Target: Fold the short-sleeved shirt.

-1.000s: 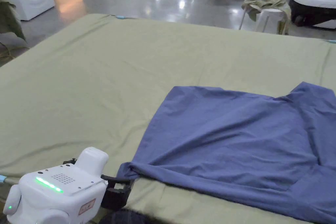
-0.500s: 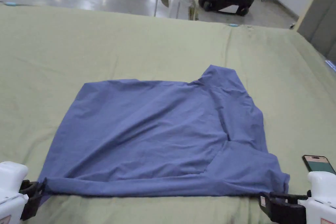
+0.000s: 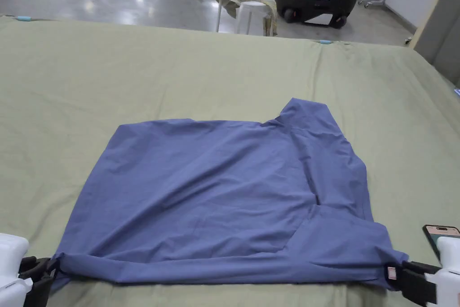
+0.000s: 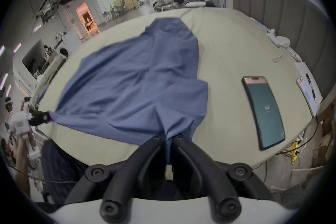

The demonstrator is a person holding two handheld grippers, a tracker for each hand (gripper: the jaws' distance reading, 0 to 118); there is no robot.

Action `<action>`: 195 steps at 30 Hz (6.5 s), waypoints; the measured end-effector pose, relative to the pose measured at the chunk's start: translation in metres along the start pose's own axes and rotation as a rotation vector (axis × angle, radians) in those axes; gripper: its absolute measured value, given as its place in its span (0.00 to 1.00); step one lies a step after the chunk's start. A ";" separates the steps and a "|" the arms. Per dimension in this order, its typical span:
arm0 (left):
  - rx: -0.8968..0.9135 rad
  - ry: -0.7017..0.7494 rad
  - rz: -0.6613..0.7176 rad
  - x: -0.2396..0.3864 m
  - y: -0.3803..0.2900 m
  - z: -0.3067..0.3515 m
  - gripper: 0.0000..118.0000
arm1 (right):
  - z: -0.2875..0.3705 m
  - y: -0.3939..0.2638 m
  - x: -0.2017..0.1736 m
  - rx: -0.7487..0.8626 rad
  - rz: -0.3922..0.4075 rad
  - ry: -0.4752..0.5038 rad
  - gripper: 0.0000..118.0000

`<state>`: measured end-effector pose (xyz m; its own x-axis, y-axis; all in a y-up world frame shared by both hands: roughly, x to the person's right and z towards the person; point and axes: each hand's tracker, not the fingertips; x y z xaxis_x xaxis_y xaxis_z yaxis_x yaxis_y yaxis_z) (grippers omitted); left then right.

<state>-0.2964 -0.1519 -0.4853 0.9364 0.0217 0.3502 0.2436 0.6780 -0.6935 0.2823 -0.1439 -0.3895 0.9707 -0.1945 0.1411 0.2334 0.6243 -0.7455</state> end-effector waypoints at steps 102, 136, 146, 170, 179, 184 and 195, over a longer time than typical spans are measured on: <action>0.414 0.026 0.010 0.005 0.077 0.040 0.80 | 0.024 0.059 -0.074 0.552 0.166 0.070 0.89; 0.053 0.045 -0.175 0.003 0.210 -0.167 0.05 | -0.282 0.229 0.043 -0.136 0.067 -0.175 0.71; 0.095 0.055 -0.141 0.006 0.204 -0.139 0.05 | -0.179 0.227 0.002 0.082 0.173 -0.185 0.01; 0.256 0.058 -0.013 0.009 0.042 0.013 0.73 | 0.012 0.019 -0.025 0.177 0.082 -0.029 0.67; 0.616 0.168 0.010 0.066 0.070 0.045 0.41 | 0.029 0.027 -0.120 0.656 0.173 -0.006 0.10; 0.526 0.071 0.054 0.051 0.068 0.035 0.04 | 0.014 0.026 -0.137 0.604 0.171 0.015 0.01; 0.281 -0.128 0.342 -0.127 0.030 0.030 0.91 | -0.016 0.014 -0.181 0.487 0.248 0.037 0.01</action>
<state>-0.4152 -0.1121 -0.5311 0.9081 0.3576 0.2177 -0.1689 0.7888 -0.5910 0.1088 -0.1121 -0.4362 0.9994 -0.0180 -0.0306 0.0056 0.9312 -0.3643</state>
